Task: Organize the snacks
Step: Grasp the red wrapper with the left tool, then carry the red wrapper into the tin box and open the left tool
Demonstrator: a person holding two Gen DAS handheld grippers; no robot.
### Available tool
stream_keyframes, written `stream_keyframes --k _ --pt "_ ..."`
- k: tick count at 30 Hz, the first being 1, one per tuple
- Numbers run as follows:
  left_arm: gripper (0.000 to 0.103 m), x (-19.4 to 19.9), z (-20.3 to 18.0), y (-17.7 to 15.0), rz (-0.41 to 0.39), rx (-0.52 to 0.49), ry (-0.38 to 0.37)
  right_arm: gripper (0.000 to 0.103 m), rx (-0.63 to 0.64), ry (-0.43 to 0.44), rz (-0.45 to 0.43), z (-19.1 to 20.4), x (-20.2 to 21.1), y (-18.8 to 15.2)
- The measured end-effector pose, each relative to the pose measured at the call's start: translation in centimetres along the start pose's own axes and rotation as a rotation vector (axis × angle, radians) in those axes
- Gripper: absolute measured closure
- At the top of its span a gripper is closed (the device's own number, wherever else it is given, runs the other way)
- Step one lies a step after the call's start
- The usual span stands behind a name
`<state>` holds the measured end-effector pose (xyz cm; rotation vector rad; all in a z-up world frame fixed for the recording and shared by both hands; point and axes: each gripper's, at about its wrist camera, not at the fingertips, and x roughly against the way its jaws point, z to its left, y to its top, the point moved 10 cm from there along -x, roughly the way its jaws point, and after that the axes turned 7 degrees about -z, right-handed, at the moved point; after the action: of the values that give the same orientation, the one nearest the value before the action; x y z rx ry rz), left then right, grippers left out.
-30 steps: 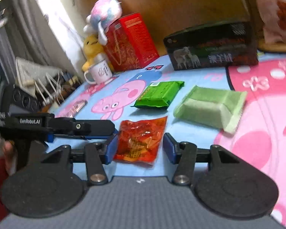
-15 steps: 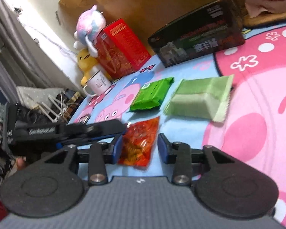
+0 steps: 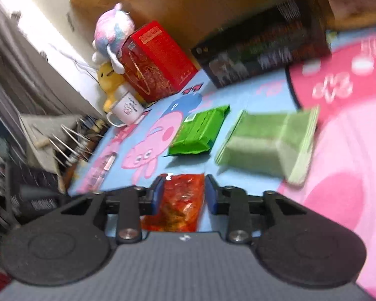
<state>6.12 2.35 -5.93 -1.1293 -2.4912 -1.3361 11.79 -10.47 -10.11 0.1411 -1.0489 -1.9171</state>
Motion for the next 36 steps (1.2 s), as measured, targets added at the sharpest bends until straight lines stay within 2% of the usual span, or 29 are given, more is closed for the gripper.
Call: stream_keyframes --k 2,5,6,7,8,9,12,15,19,20,22,24,25,26,30,33,34,35,36 --pt "0.059 0.1 0.1 -0.1 -0.009 -0.006 0.004 0.076 -0.126 0.072 -0.003 -0.3 0.1 0.0" --pt "0.061 0.3 0.4 0.0 -0.016 0.017 0.002 0.082 -0.245 0.145 -0.005 -0.7 0.6 0.3" --pt "0.061 0.3 0.5 0.1 -0.016 0.022 0.0 0.082 -0.241 0.134 0.01 -0.6 0.5 0.1" --pt "0.061 0.2 0.5 0.1 -0.017 0.023 -0.002 0.091 -0.192 0.082 0.026 -0.7 0.3 -0.3" --pt "0.061 0.2 0.5 0.1 -0.018 0.02 0.0 0.092 -0.105 0.017 0.036 -0.6 0.1 -0.8" --pt "0.061 0.3 0.4 0.0 -0.02 0.016 0.003 0.091 -0.054 -0.008 0.038 -0.1 0.0 -1.1" --pt "0.059 0.4 0.3 0.0 -0.017 0.005 0.012 0.099 -0.037 -0.026 0.035 0.2 0.1 -1.3" --pt "0.05 0.5 0.4 0.3 -0.002 0.019 0.002 0.1 -0.08 -0.009 -0.004 0.3 0.8 -0.8" --pt "0.023 0.5 0.7 1.3 -0.012 0.058 -0.007 0.1 -0.102 0.051 -0.069 1.4 2.5 1.8" --pt "0.022 0.5 0.6 1.5 -0.014 0.066 -0.019 0.1 -0.097 0.074 -0.082 2.2 3.0 2.7" --pt "0.02 0.3 -0.1 2.3 -0.019 0.076 -0.061 0.1 -0.079 0.096 -0.1 3.2 3.4 4.1" --pt "0.012 0.2 -0.9 3.2 -0.03 0.091 -0.122 0.1 -0.065 0.12 -0.114 4.1 3.8 5.4" --pt "0.003 0.1 -1.4 3.6 -0.034 0.101 -0.154 0.1 -0.067 0.137 -0.118 4.6 3.9 6.0" --pt "0.0 0.0 -1.8 4.1 -0.038 0.115 -0.182 0.1 -0.071 0.154 -0.12 4.9 4.0 6.4" --pt "0.0 -1.1 -3.1 6.4 -0.044 0.194 -0.306 0.1 -0.069 0.205 -0.145 6.3 4.0 8.5" --pt "0.001 -2.1 -4.1 8.1 -0.057 0.207 -0.357 0.1 -0.062 0.235 -0.167 7.2 4.0 10.1" --pt "0.004 -2.4 -4.5 8.8 -0.073 0.2 -0.373 0.1 -0.053 0.237 -0.175 7.4 3.9 10.7" --pt "0.013 -2.7 -5.0 9.7 -0.09 0.186 -0.386 0.1 -0.04 0.236 -0.182 7.6 3.7 11.4" --pt "0.018 -3.1 -5.6 10.6 -0.1 0.167 -0.399 0.1 -0.03 0.23 -0.19 7.6 3.5 12.0"
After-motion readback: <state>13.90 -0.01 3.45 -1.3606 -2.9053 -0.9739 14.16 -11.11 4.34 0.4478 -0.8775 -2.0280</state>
